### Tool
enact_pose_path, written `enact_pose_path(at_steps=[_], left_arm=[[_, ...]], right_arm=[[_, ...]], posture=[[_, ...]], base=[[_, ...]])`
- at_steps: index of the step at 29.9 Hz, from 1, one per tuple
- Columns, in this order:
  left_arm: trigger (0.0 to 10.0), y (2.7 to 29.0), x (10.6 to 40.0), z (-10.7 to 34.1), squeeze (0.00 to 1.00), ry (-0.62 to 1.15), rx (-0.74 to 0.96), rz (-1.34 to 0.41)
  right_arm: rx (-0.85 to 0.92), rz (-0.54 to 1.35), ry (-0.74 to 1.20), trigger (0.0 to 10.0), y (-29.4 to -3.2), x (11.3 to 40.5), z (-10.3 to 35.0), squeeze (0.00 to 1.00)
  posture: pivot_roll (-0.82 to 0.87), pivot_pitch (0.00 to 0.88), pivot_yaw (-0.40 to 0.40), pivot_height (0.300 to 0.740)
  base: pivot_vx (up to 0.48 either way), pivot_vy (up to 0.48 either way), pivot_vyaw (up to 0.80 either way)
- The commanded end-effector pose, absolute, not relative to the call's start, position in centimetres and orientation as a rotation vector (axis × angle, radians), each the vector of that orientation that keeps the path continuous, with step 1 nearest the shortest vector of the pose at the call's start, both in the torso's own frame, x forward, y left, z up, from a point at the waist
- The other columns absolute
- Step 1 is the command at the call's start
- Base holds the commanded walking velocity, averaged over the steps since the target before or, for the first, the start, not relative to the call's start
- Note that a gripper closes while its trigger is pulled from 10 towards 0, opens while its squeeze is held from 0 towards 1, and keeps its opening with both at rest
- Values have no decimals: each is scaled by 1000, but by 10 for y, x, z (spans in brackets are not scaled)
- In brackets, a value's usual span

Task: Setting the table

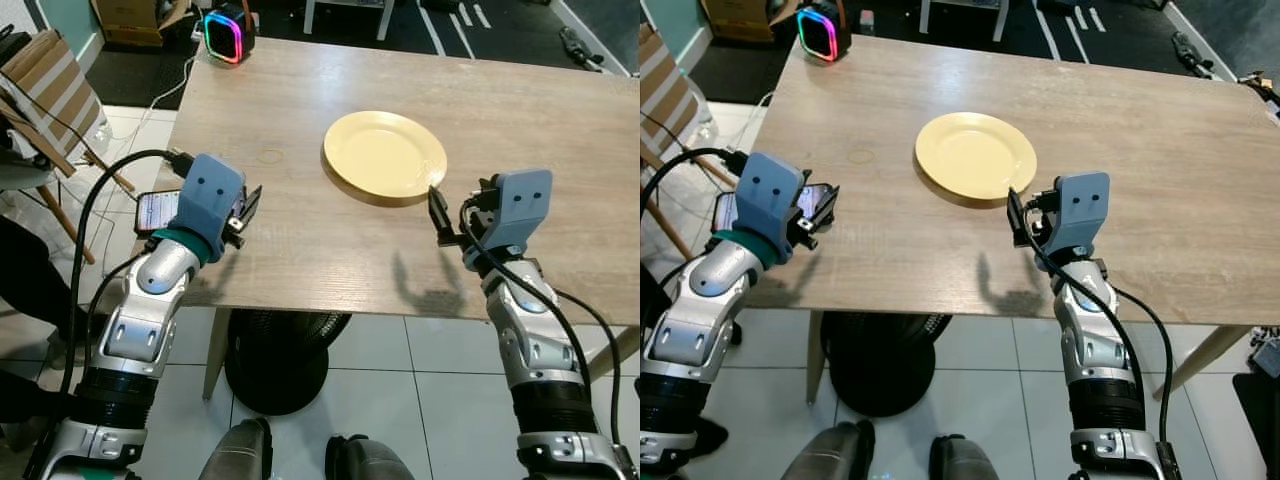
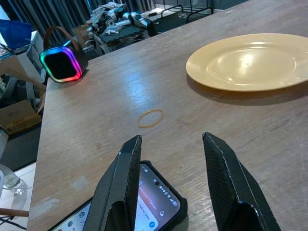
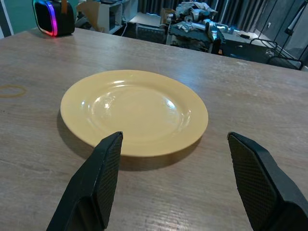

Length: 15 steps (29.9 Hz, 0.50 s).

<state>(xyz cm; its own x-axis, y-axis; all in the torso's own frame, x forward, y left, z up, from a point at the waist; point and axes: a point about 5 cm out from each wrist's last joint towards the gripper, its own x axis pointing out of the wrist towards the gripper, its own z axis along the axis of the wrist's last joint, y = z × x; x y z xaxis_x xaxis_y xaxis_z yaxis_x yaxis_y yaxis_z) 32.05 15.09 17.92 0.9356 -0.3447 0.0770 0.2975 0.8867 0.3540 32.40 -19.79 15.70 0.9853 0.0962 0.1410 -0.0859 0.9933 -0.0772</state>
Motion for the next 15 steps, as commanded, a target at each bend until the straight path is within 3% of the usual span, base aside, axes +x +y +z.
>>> enact_pose_path(at_steps=[1,10,15], left_arm=[[10000,151,321,175,0,-110,376,-339],[10000,151,326,183,0,-118,451,-379],[10000,147,323,213,0,-193,486,-511]], right_arm=[[-52,73,-109,10000,-199,322,151,0],[86,57,43,10000,-180,334,136,0],[346,36,74,10000,-165,356,139,0]], posture=[[59,71,-17,740],[78,123,-20,740],[130,172,-17,740]], base=[[0,0,0],[0,0,0],[0,0,0]])
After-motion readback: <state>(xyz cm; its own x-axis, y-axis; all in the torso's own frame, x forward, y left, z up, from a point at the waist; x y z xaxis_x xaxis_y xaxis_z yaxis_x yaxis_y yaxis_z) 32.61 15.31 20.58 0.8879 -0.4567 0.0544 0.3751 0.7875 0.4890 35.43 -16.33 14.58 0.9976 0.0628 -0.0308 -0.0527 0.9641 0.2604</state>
